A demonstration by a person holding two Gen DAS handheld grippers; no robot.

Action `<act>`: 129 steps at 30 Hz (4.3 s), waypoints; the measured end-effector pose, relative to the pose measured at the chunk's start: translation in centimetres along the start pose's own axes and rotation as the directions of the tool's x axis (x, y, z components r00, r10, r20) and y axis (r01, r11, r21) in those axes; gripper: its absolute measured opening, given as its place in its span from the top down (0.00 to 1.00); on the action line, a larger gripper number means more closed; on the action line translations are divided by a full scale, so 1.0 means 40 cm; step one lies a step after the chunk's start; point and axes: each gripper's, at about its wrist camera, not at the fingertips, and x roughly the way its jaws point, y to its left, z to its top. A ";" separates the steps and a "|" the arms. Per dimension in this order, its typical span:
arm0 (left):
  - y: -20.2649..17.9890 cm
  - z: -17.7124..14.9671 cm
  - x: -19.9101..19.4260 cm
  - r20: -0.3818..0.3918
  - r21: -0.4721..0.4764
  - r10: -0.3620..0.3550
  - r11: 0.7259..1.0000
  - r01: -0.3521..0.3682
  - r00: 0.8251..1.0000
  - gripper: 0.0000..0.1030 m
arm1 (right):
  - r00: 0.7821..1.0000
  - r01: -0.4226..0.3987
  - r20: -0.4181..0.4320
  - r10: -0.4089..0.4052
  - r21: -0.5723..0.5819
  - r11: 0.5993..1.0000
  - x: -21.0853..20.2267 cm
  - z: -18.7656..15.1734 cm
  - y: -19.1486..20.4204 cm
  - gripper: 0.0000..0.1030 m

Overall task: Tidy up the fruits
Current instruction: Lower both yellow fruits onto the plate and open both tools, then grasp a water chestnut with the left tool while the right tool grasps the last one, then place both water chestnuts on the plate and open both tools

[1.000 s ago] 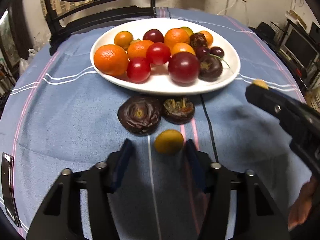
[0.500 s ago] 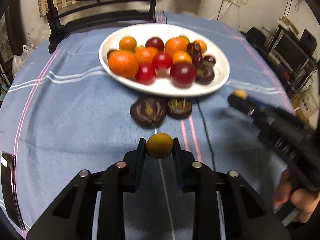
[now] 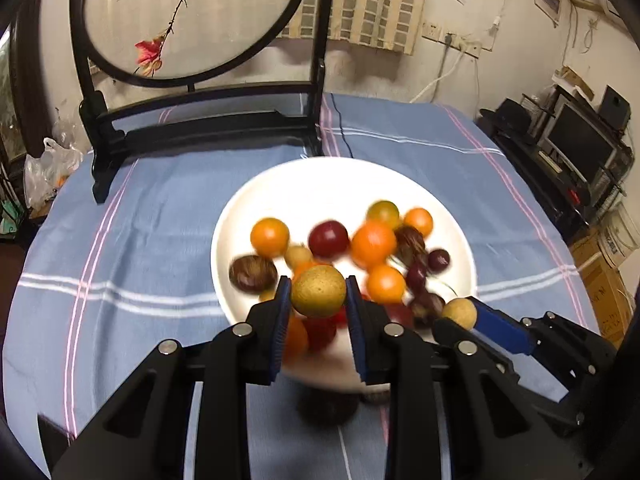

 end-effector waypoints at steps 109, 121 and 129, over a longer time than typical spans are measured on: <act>-0.002 -0.012 0.082 0.007 0.002 0.023 1.000 -0.023 1.000 0.60 | 0.999 0.045 0.006 -0.046 0.141 0.989 0.068 0.036 -0.100 0.37; 0.011 -0.116 -0.027 0.057 -0.010 0.060 0.998 -0.060 0.997 0.09 | 0.984 0.178 0.006 -0.179 0.065 0.982 -0.062 -0.069 -0.076 0.08; 0.007 -0.214 -0.119 0.078 -0.010 0.065 0.998 -0.065 0.995 0.05 | 0.985 0.167 -0.045 -0.164 0.070 0.983 -0.109 -0.149 -0.047 0.04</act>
